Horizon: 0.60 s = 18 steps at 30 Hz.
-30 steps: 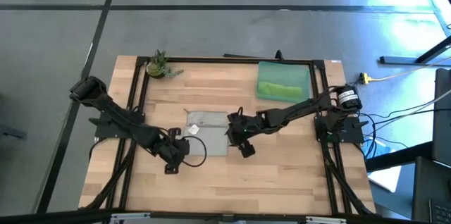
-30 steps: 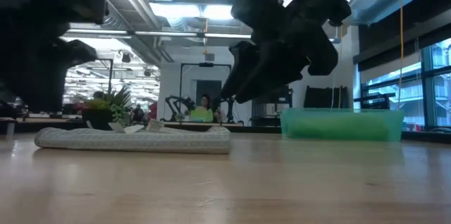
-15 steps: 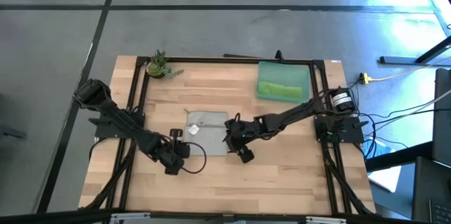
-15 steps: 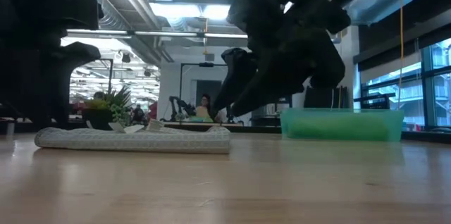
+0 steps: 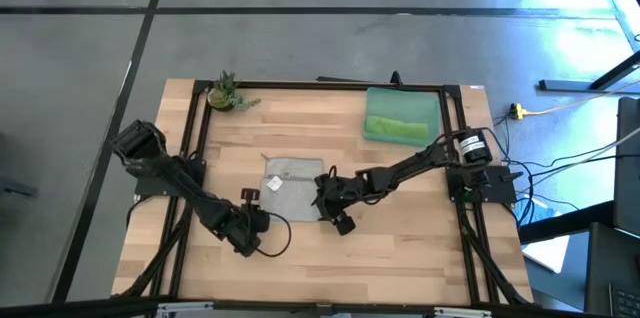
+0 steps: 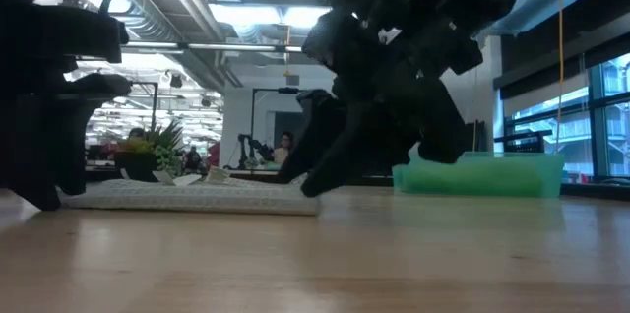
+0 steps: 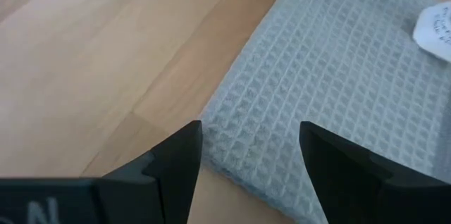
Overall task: Roll microfiber towels into tight, uniform cylinder then place into a basket
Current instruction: Roll the gray kitchen towel
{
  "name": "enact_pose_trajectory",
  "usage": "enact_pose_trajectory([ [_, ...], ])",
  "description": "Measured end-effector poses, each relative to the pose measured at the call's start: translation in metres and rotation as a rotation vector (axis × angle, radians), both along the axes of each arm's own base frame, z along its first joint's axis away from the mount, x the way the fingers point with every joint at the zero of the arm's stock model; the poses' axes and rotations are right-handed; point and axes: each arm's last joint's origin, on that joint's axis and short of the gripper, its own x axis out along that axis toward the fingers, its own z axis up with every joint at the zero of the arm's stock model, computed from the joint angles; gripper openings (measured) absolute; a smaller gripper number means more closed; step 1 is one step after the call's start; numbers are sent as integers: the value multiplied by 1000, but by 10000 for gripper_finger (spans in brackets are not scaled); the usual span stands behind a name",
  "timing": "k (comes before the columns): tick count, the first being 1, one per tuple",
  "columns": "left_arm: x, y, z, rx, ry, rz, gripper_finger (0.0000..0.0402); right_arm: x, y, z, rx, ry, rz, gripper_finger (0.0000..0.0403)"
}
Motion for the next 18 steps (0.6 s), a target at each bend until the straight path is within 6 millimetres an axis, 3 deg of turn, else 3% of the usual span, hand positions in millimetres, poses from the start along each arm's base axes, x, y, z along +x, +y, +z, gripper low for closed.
enact_pose_trajectory([
  [5, 1, -1, -8, 38, 17, 2, 100, 0, 1, -9, 9, 28, -12, 239],
  [18, 1, 0, -9, 27, 13, 23, 97, 0, 22, -2, 24, -25, 37, 239],
])
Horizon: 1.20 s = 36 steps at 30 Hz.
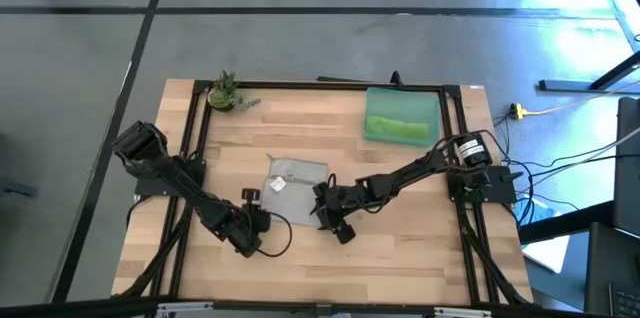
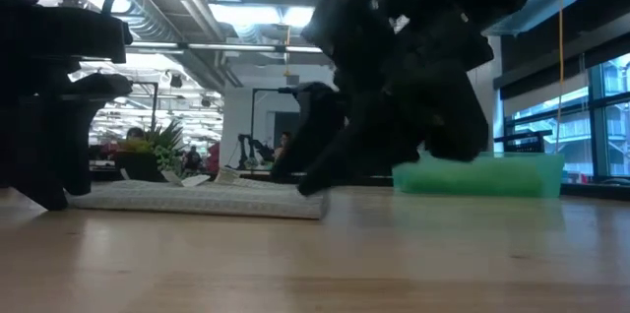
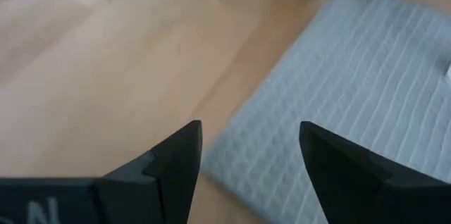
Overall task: Roll microfiber towels into tight, uniform cylinder then place into a basket
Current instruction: Roll the gray kitchen towel
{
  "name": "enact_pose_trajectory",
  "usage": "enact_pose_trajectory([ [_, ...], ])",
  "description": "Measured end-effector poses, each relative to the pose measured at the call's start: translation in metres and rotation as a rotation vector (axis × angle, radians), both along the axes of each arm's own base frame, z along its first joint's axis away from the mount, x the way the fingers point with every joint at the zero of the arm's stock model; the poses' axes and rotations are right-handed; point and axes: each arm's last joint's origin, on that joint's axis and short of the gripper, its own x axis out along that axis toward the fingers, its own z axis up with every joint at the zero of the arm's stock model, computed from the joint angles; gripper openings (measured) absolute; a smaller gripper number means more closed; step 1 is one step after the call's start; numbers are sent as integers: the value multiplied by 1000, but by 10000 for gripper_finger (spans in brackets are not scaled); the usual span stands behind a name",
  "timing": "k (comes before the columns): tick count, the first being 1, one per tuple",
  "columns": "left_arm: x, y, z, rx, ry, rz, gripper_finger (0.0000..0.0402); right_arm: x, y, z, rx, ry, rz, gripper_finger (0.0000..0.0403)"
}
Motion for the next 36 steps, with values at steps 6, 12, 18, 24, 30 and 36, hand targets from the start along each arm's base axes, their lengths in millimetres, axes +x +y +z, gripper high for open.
enact_pose_trajectory([
  [6, 0, 0, 0, -7, 6, 0, 53, 7, 3, 14, 9, -32, 2, 239],
  [12, 0, 1, -1, -4, 7, 5, 6, 4, 11, 5, 6, 2, -9, 239],
  [18, 0, 1, -1, -6, 11, 2, 3, -5, 12, -6, -63, 42, -94, 239],
  [24, 0, 1, -1, -7, 12, 1, 1, -8, 17, -8, -31, 58, -149, 238],
  [30, 0, 1, -1, -12, 13, 4, 1, -9, 16, -12, -113, 48, -235, 199],
  [36, 0, 1, -1, -14, 14, 5, 0, -8, 20, -26, -102, 65, -243, 111],
])
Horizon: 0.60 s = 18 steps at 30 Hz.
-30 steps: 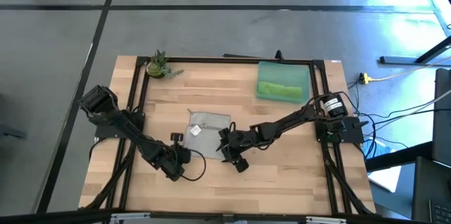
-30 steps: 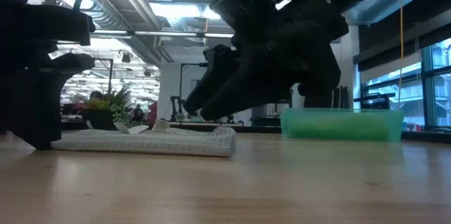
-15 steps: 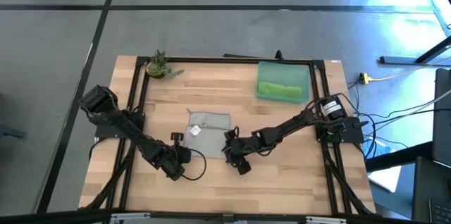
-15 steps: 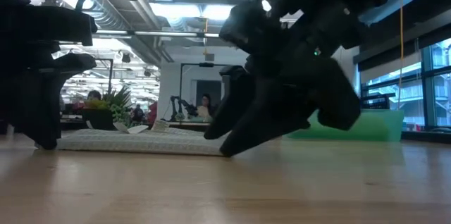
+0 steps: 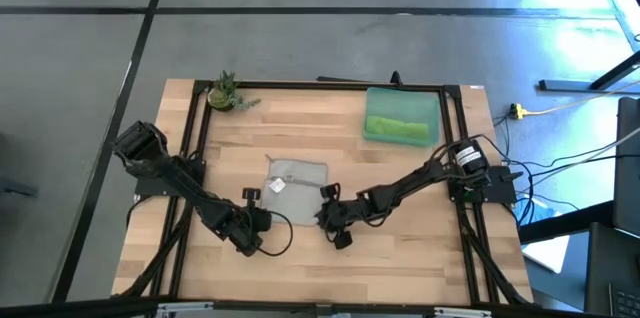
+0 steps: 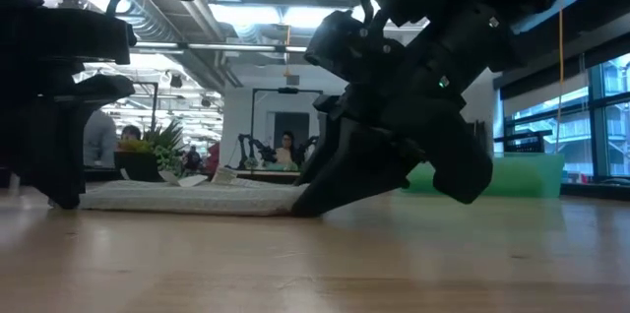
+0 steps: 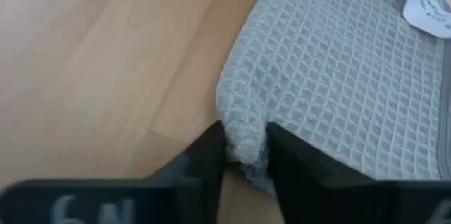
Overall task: Roll microfiber towels into tight, uniform cylinder then place into a basket
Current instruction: Roll the gray kitchen towel
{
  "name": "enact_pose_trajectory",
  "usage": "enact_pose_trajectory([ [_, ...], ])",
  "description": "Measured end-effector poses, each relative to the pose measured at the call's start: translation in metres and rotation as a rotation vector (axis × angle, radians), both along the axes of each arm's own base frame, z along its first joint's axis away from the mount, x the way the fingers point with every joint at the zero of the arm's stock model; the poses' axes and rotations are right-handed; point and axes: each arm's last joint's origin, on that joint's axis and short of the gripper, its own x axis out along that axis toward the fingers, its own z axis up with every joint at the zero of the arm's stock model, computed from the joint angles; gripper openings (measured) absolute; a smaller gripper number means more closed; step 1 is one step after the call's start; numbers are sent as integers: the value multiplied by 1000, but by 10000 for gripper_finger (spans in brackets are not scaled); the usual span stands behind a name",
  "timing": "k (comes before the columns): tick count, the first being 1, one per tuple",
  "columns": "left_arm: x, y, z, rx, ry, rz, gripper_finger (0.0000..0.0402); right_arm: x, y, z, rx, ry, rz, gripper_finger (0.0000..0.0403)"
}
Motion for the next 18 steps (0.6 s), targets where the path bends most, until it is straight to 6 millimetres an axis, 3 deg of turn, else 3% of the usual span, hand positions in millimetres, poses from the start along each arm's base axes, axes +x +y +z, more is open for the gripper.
enact_pose_trajectory([
  [6, 0, 0, 0, -1, 1, 0, 0, 0, 1, 0, 3, -3, 8, 19],
  [18, 6, 4, 35, -39, 4, 19, 0, 3, -3, 16, 90, 9, 28, 17],
])
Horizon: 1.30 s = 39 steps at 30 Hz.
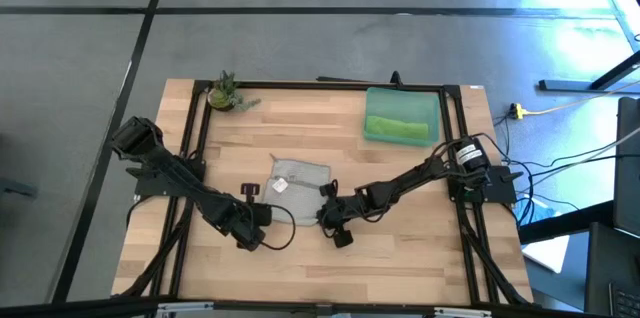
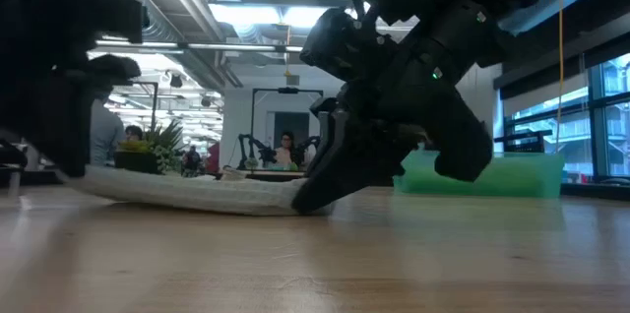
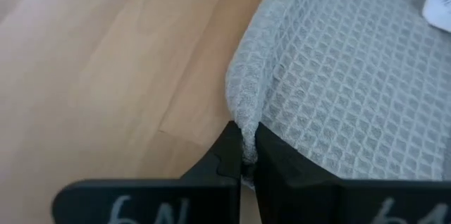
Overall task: Roll microfiber towels into tight, uniform cylinder then place into a basket
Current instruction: Roll the gray kitchen towel
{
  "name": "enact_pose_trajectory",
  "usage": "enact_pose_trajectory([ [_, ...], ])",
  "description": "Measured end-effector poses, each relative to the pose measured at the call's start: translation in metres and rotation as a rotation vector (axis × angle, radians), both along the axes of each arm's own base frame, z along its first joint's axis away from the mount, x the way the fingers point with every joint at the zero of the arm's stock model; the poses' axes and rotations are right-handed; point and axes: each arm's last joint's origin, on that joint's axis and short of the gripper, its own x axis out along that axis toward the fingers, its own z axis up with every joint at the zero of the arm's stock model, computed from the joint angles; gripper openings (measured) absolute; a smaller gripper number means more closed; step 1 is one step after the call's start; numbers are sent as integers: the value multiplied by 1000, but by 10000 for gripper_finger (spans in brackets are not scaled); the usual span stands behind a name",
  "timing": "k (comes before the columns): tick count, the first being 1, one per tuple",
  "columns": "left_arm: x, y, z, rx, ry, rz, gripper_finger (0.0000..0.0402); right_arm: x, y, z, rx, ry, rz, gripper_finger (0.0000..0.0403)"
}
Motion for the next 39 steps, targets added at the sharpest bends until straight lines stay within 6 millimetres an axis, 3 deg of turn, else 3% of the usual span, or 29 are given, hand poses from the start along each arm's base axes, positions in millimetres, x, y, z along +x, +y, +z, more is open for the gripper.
enact_pose_trajectory([
  [14, 29, 26, 25, 34, -93, 147, 0, 6, -13, 2, 84, 23, -57, 17],
  [31, 55, 102, 26, -42, -71, 470, 0, 5, -14, 3, 65, 24, -43, 17],
  [39, 54, 104, 26, -43, -43, 453, 0, 4, -18, 32, 130, -33, -94, 17],
])
